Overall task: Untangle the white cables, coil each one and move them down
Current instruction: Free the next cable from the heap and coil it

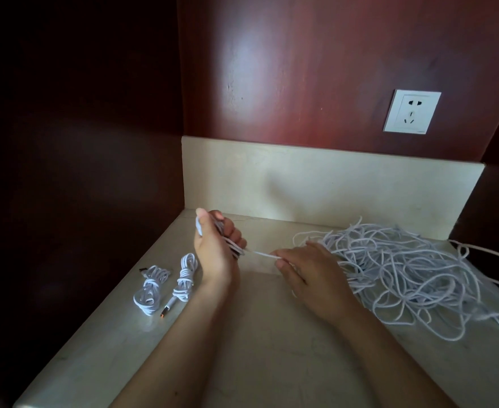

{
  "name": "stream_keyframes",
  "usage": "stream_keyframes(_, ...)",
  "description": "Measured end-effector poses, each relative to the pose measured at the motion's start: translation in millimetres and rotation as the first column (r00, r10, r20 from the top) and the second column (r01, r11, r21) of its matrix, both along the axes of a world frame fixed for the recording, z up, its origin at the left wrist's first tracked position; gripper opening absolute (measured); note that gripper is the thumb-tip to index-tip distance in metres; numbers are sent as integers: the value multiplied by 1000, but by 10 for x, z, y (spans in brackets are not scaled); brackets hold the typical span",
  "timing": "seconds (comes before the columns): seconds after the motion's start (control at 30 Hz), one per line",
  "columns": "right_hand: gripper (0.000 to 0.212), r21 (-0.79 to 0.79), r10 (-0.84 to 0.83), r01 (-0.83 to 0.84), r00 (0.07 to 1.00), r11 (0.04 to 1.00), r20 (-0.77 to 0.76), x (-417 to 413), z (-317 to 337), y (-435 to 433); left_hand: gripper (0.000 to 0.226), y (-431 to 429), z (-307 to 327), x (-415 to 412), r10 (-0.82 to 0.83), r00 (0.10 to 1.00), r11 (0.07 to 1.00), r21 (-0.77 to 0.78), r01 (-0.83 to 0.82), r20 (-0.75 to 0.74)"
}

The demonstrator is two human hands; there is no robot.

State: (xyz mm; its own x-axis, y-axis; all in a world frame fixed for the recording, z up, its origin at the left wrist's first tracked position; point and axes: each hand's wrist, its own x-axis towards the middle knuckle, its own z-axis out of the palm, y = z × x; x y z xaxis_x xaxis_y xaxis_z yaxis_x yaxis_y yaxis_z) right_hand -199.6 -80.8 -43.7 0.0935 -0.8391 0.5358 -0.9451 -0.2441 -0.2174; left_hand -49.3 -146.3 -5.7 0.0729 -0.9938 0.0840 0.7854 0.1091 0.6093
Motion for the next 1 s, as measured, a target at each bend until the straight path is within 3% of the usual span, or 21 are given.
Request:
stream_keyframes(0.23,29,-63,-113,108,991,992,-75,-41,-9,-8,39,-97,-30,150,257,966,959,117,-259,34)
stream_keyframes(0.37,28,-167,-50,32,993,985,-105,-5,64,28,38,-98,-33,181,324,934,935,104,-340,151)
stream_keyframes(0.47,29,-163,66,-75,996,984,-56,7,160,86,36,-134,-61,160,194,944,968,106,-229,265)
stream_keyframes(0.6,29,-183,153,-151,988,971,-7,65,222,134,41,-113,-119,86,-180,887,973,212,96,424)
stream_keyframes(0.7,27,-192,209,-187,973,963,103,114,218,166,52,-40,-125,56,-443,722,896,268,353,531)
stream_keyframes(0.8,22,-206,251,-202,935,957,251,115,211,172,68,37,-117,19,-674,485,722,359,592,557)
stream_keyframes(0.9,16,-223,202,-124,906,967,373,86,200,146,72,110,-108,-20,-760,296,578,393,715,579)
stream_keyframes(1.0,23,-204,95,10,859,979,502,56,158,119,76,152,-98,-24,-780,201,506,409,759,593)
